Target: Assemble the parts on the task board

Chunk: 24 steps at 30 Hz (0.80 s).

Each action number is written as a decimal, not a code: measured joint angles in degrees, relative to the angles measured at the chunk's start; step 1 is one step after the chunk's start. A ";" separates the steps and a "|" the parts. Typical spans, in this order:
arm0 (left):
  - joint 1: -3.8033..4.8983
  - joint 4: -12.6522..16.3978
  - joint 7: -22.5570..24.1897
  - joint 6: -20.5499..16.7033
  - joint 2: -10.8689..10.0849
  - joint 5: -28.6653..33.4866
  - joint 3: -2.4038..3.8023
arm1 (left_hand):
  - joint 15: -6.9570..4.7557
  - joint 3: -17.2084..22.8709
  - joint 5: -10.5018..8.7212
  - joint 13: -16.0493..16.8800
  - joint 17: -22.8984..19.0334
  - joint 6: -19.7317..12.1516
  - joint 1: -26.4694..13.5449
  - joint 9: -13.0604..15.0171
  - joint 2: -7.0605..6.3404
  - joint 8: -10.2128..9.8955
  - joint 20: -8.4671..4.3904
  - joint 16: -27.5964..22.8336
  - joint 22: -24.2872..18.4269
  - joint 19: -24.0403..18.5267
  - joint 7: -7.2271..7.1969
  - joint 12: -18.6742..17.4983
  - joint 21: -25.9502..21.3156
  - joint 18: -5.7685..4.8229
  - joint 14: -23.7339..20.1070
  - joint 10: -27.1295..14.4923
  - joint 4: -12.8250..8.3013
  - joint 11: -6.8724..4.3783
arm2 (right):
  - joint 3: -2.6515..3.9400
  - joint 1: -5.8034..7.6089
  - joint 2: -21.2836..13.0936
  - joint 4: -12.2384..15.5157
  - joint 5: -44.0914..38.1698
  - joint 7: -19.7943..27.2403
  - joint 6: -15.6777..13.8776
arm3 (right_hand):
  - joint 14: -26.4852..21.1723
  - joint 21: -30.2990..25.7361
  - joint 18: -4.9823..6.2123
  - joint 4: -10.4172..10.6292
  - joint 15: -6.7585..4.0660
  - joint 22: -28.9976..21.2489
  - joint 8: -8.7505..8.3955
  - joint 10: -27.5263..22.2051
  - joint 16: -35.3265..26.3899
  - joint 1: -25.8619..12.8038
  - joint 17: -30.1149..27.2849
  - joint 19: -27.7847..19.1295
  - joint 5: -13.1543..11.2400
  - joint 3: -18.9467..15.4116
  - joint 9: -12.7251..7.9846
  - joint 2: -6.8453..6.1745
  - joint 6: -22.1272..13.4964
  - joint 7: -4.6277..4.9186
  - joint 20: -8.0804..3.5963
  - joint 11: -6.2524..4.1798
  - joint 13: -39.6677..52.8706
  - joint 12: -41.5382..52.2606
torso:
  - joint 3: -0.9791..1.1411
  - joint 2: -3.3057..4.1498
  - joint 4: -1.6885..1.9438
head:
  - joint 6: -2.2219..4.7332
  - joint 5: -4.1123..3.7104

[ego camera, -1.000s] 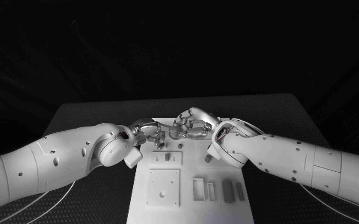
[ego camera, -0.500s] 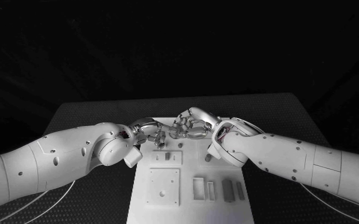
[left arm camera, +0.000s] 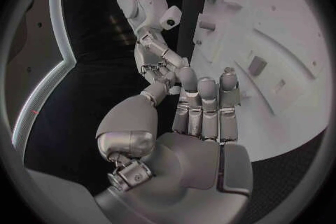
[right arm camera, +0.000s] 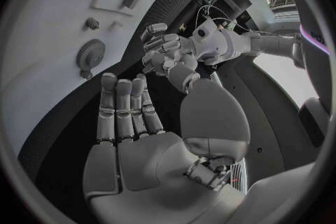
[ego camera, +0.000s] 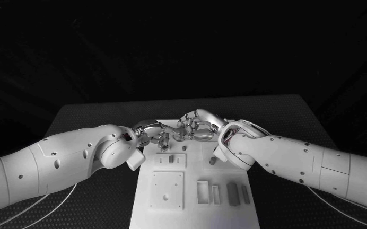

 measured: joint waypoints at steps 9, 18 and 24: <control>0.01 -0.05 0.67 -0.24 0.15 -1.40 0.06 | 0.00 0.00 2.77 -0.06 -0.21 0.49 -0.52 0.51 -0.44 0.11 -0.29 0.42 0.00 0.76 -0.11 0.16 1.09 0.00 0.01 0.76 0.00 -0.31 | -0.01 -0.03 -3.02 -0.01 3.86 1.71 -1.61 | -6.46 -5.66 -0.02 2.21 4.06 -0.59 -4.06 -6.93 -3.95 -1.68 -2.75 -6.03 1.37 -4.57 -2.10 -2.88 -10.05 -1.14 2.35 3.48 -2.18 -3.00 | 0.04 -0.03 0.07 | 0.40 -0.03; 0.11 -0.12 0.52 -2.34 -0.55 -8.78 0.03 | 0.48 0.63 4.14 -0.06 -0.37 1.77 -0.97 0.95 -1.49 0.21 -0.64 1.16 -0.01 2.45 -0.19 0.94 2.27 0.00 0.50 2.19 -0.63 -0.27 | 0.70 0.87 -6.37 -4.05 12.39 4.91 -3.13 | -8.57 -15.72 -0.85 2.55 5.50 -5.47 -0.21 -8.32 -12.66 -6.74 -11.80 -10.32 5.41 -8.62 -1.15 0.70 -8.28 -0.82 4.04 3.12 -11.49 -9.60 | 0.03 -0.13 -0.10 | 0.24 0.28; 0.91 -0.52 -1.06 -3.59 -1.03 -15.15 0.05 | 1.32 1.53 7.43 0.03 -0.09 3.26 -0.88 0.96 -3.12 0.24 -1.33 2.31 -0.01 4.70 -0.62 1.78 3.34 0.00 1.96 3.99 -1.30 0.27 | 0.94 3.04 -7.08 -7.23 18.89 7.00 -2.83 | -6.74 -24.44 -0.82 1.31 6.63 -11.66 1.03 -6.70 -22.08 -7.90 -20.32 -10.13 2.69 -9.20 -2.24 2.67 -8.05 -0.62 6.08 4.09 -22.43 -18.18 | 0.09 -0.14 -0.19 | 0.30 0.42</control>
